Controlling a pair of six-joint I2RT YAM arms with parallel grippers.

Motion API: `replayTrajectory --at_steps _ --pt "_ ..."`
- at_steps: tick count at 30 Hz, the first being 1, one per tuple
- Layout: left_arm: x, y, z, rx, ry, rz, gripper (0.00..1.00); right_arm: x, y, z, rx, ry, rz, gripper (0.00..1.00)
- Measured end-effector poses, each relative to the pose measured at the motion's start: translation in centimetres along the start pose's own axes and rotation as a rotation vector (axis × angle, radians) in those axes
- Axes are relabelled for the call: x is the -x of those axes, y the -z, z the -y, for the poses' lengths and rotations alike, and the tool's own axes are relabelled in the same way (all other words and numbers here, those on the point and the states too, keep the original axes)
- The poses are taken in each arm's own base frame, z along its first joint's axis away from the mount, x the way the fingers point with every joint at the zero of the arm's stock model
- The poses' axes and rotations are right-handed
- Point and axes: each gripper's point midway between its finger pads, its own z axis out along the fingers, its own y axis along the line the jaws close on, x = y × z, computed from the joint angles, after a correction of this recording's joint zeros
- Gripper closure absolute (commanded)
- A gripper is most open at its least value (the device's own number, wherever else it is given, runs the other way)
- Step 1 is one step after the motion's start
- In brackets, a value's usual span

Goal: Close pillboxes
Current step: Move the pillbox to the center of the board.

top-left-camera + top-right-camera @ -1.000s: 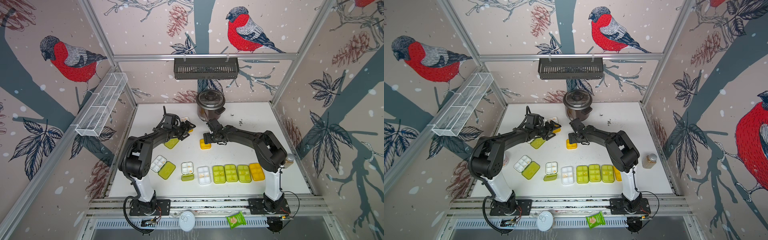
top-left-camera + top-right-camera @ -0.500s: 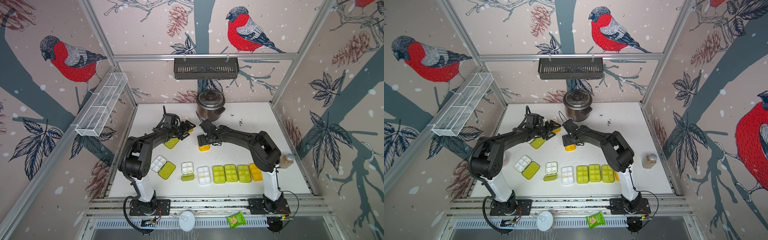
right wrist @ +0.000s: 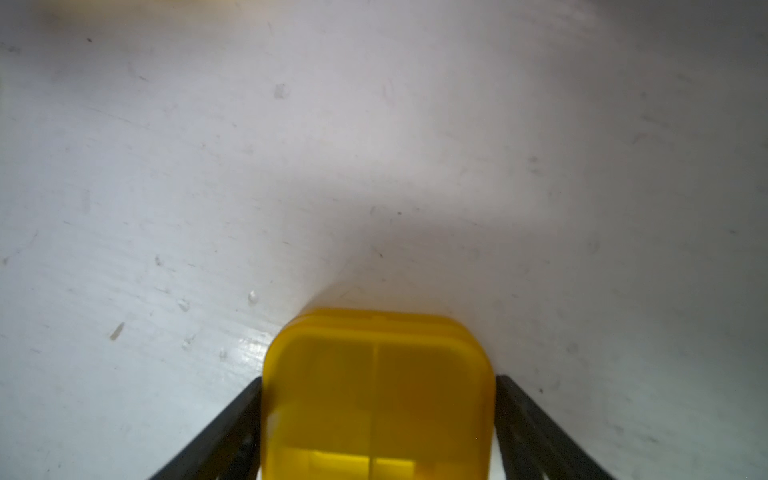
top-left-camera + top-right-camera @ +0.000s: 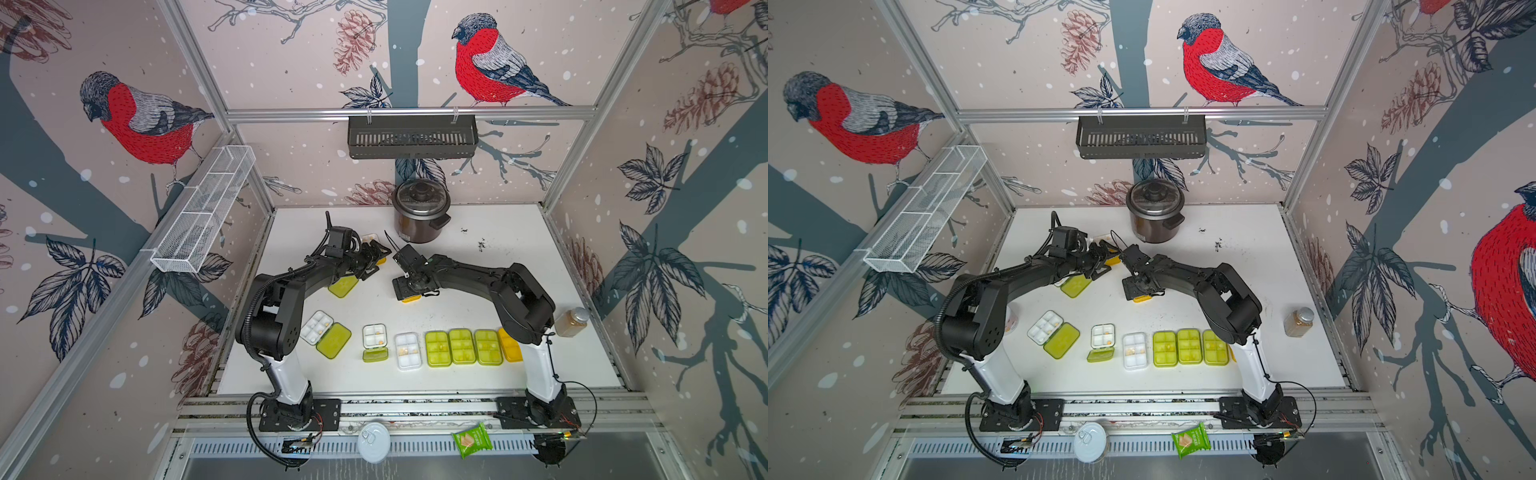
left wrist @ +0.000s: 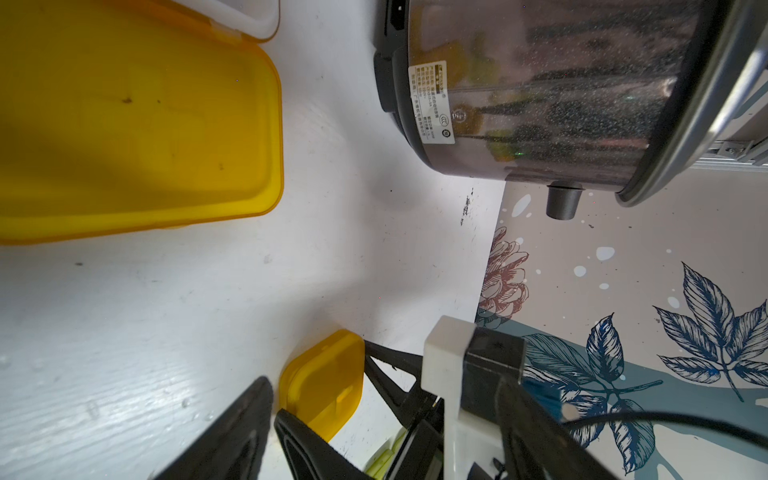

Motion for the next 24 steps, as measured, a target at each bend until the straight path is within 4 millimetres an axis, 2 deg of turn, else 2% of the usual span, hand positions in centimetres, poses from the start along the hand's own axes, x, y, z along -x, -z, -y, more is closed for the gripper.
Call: replayTrajectory --at_steps 7,11,13,16,21,24 --pt "0.0 0.0 -0.1 0.001 0.001 0.000 0.16 -0.4 0.1 1.2 -0.050 0.014 0.009 0.23" --pt "0.0 0.0 -0.1 0.001 0.001 0.000 0.16 -0.8 1.7 3.0 -0.065 -0.012 0.031 0.24" --pt "0.0 0.0 -0.1 0.001 0.005 -0.001 0.16 -1.0 2.6 4.9 -0.086 -0.042 0.052 0.24" --pt "-0.1 -0.1 -0.2 0.001 0.008 -0.001 0.16 -2.6 3.8 8.8 -0.127 -0.102 0.058 0.24" --pt "-0.1 -0.2 -0.5 0.006 0.013 -0.004 0.16 -7.4 5.7 15.9 -0.220 -0.230 0.032 0.25" --pt "-0.2 -0.4 -0.6 0.009 0.015 -0.008 0.16 -9.6 6.6 18.4 -0.240 -0.308 0.024 0.25"
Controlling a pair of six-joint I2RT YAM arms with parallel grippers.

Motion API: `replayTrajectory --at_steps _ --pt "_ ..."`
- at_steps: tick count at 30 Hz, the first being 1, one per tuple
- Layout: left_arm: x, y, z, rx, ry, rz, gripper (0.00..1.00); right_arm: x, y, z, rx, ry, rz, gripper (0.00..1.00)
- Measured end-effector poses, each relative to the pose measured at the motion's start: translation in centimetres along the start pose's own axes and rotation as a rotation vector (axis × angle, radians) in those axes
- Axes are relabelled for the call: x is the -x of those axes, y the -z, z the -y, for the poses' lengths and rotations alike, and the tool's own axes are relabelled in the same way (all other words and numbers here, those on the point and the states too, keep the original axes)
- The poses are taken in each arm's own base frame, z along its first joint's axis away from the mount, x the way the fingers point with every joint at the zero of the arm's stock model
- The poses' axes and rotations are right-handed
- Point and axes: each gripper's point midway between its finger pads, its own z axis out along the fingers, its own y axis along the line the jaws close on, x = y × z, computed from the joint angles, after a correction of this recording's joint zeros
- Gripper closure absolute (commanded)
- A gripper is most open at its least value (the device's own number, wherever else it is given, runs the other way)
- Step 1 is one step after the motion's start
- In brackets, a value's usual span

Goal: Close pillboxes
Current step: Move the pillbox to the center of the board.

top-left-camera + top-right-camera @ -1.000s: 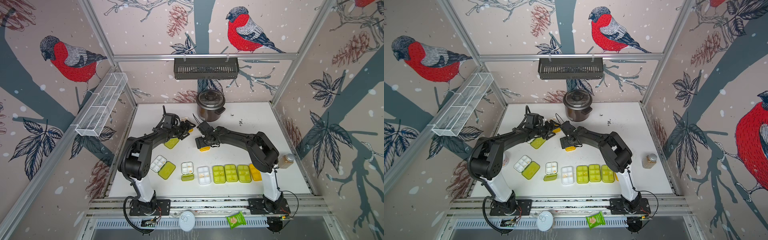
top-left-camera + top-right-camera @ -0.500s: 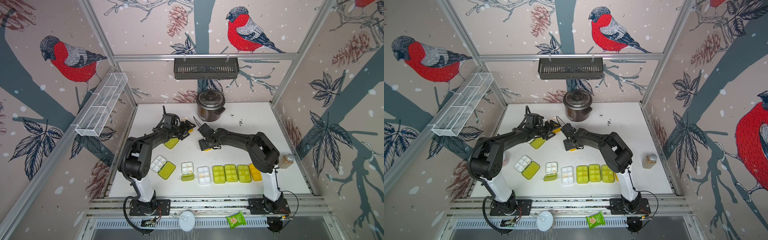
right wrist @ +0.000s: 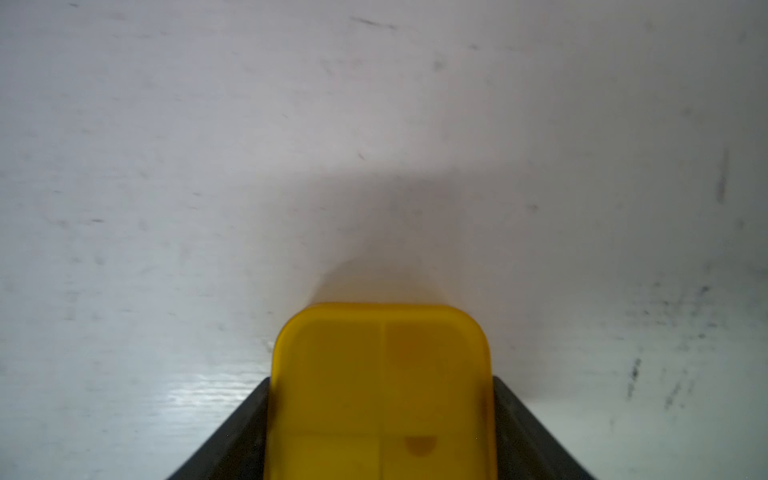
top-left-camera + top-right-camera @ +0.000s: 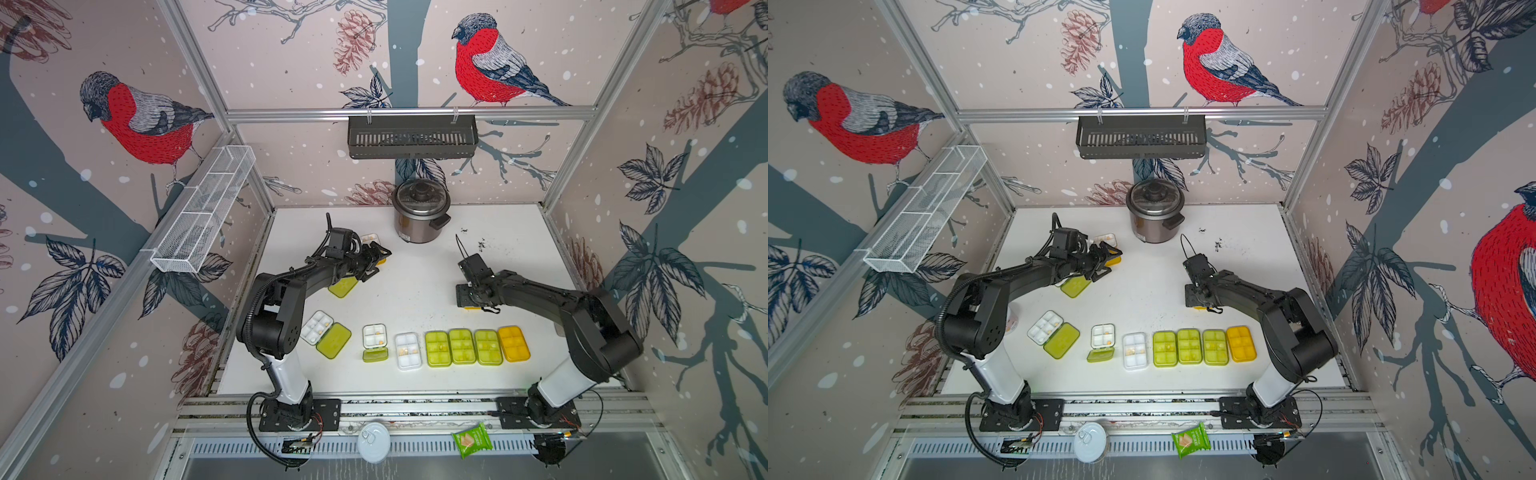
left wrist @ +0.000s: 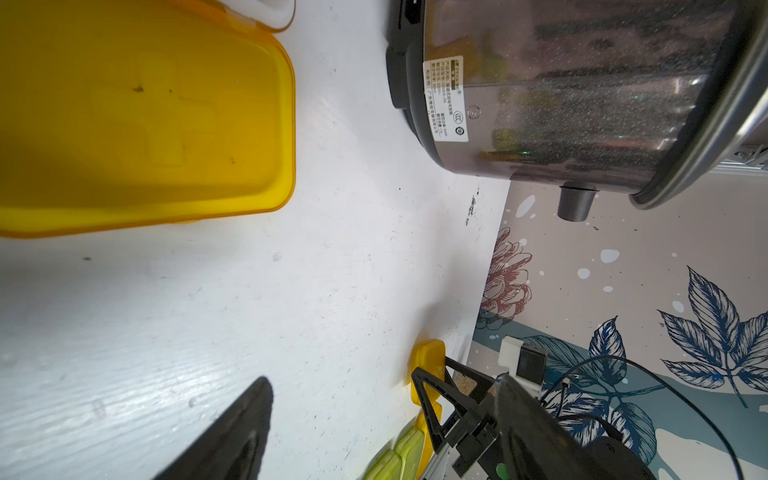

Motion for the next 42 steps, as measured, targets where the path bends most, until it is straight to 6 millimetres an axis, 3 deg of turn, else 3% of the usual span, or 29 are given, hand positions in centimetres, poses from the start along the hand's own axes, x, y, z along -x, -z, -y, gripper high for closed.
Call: replayTrajectory --at_steps 8,17,25,30,37,42 --pt "-0.5 -0.5 -0.2 0.007 -0.001 -0.015 0.16 -1.1 -0.7 4.3 -0.008 -0.135 -0.008 0.25" --pt "-1.1 -0.8 0.1 0.005 -0.009 -0.028 0.16 -1.0 -1.0 5.0 -0.026 -0.173 0.026 0.21" --pt "-1.3 -0.8 0.3 0.000 -0.006 -0.033 0.16 -2.2 0.0 7.2 -0.098 -0.217 0.026 0.13" --pt "-1.3 -0.8 0.4 -0.003 -0.007 -0.035 0.16 -1.5 1.2 7.7 -0.109 -0.230 0.066 0.10" --pt "-1.3 -0.8 0.4 -0.003 -0.007 -0.035 0.16 -1.2 1.5 7.8 -0.107 -0.233 0.081 0.10" --pt "-1.3 -0.7 0.5 -0.005 -0.010 -0.034 0.16 -1.9 0.8 7.3 -0.095 -0.218 0.049 0.08"
